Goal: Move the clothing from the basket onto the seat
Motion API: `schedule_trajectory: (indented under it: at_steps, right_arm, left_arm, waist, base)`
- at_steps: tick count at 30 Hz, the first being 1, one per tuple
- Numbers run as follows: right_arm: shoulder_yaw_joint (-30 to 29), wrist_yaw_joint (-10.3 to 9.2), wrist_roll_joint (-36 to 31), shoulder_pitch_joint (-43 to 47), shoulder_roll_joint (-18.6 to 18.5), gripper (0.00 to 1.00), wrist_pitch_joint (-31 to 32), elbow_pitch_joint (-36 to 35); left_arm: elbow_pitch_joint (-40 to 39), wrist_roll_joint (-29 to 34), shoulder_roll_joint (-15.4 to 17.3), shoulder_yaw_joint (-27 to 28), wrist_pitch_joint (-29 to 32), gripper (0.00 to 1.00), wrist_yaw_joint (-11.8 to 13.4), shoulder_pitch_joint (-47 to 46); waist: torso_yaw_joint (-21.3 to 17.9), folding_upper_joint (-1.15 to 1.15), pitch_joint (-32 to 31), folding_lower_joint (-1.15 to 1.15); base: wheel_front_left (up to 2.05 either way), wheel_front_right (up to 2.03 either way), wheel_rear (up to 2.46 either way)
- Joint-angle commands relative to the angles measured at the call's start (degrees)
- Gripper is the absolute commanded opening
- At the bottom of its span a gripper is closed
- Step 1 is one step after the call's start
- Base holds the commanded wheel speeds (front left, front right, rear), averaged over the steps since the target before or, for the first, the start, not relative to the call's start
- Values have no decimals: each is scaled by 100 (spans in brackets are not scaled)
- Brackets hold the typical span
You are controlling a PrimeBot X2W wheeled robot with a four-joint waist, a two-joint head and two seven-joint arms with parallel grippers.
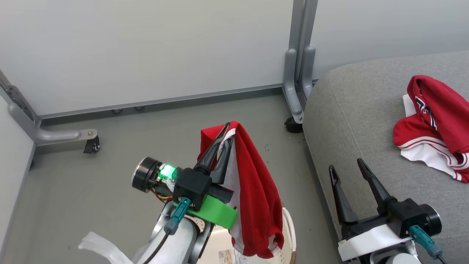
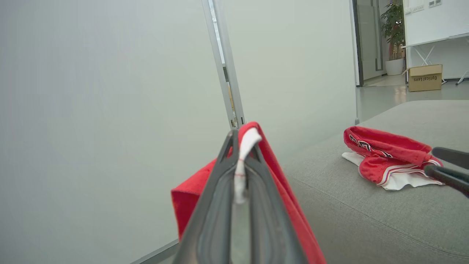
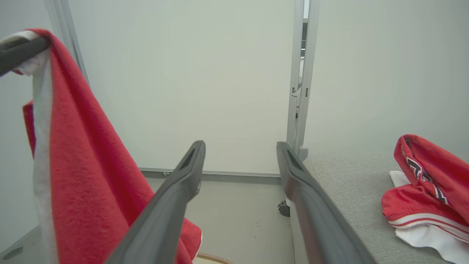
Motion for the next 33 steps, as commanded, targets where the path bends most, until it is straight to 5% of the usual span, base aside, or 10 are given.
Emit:
schedule_trajectory:
  at_steps: [1, 16, 33]
  right_arm:
    - [39, -2, 50, 96, 10, 100, -17, -31]
    - [1517, -2, 454, -182, -101, 100, -17, 177]
    - [1801, -2, 615, -349, -157, 100, -17, 1202]
  left_arm:
    - [-60, 35, -21, -6, -3, 0, -36, -69]
    - [-328, -132, -72, -627, -3, 0, -83, -294]
    - [-465, -526, -71, -1448, -4, 0, 222, -700]
  waist:
    - [9, 0, -44, 1]
    - [117, 0, -103, 1]
    - [234, 0, -50, 1]
  base:
    - [0, 0, 0]
    - [0, 0, 0]
    - [0, 0, 0]
